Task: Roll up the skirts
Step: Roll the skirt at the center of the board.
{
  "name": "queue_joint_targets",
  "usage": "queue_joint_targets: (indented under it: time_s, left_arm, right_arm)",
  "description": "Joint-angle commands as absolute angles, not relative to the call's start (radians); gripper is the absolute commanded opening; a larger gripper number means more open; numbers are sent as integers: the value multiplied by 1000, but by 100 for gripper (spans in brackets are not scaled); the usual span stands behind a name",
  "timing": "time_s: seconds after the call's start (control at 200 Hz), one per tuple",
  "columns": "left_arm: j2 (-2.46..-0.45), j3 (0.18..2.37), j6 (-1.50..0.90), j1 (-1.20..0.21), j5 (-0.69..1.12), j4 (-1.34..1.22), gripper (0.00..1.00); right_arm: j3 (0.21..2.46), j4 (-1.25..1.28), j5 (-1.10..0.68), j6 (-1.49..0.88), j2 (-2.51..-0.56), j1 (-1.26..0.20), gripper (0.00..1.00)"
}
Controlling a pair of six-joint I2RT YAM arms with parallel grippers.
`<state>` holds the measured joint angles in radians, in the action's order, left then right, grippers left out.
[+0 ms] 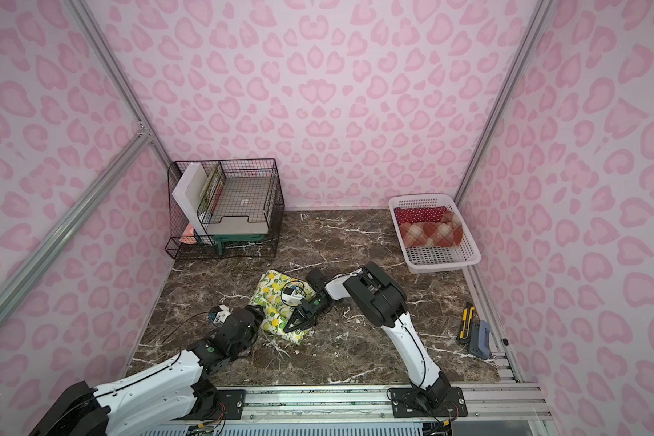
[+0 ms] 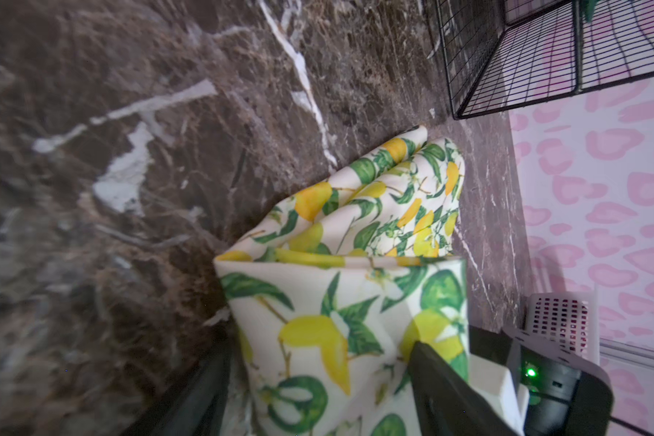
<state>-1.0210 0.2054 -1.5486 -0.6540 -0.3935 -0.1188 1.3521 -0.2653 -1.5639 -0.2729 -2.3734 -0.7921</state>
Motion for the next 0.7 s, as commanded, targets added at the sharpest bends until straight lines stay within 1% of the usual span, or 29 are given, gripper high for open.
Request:
queue_joint_targets:
  time_s: [0.0, 0.14, 0.2, 0.22, 0.24, 0.295, 0.36, 0.395, 0.445, 0.495, 0.55, 0.625, 0.695]
  left_arm:
    - [-1130, 223, -1554, -661, -315, -161, 77]
    - [-1163, 224, -1558, -675, -314, -187, 72]
    - [-1152, 224, -1544, -680, -320, -178, 65]
    - [-1147, 224, -1541, -682, -323, -173, 61]
    - [-1141, 224, -1538, -685, -327, -171, 56]
    - [-1121, 228, -1523, -692, -346, -147, 31]
    - [-1103, 245, -1500, -698, -374, -89, 13]
    - [-1093, 249, -1483, -698, -387, -73, 0]
    - [-1080, 250, -1479, -698, -403, -54, 0]
    - [-1071, 247, -1464, -698, -417, -52, 0]
    - [-1065, 255, -1458, -698, -427, -26, 0]
    - [-1070, 278, -1436, -698, -428, 38, 0]
    - [-1078, 297, -1422, -698, -421, 80, 0]
  right_arm:
    - [1336, -308, -1311, -284, -2410, -793, 0]
    - [1327, -307, -1310, -281, -2399, -789, 0]
    - [1327, -305, -1310, -282, -2396, -785, 0]
    - [1326, -305, -1310, -284, -2396, -784, 0]
    - [1328, -305, -1310, -285, -2396, -784, 0]
    - [1330, -305, -1309, -290, -2396, -781, 0]
    - [1332, -308, -1301, -293, -2390, -779, 0]
    - [1330, -309, -1295, -296, -2386, -779, 0]
    - [1328, -318, -1277, -296, -2377, -779, 0]
    - [1321, -319, -1256, -305, -2360, -780, 10]
    - [1311, -321, -1229, -312, -2333, -780, 25]
    - [1292, -338, -1140, -320, -2280, -781, 30]
    - [1262, -351, -1049, -331, -2184, -779, 39]
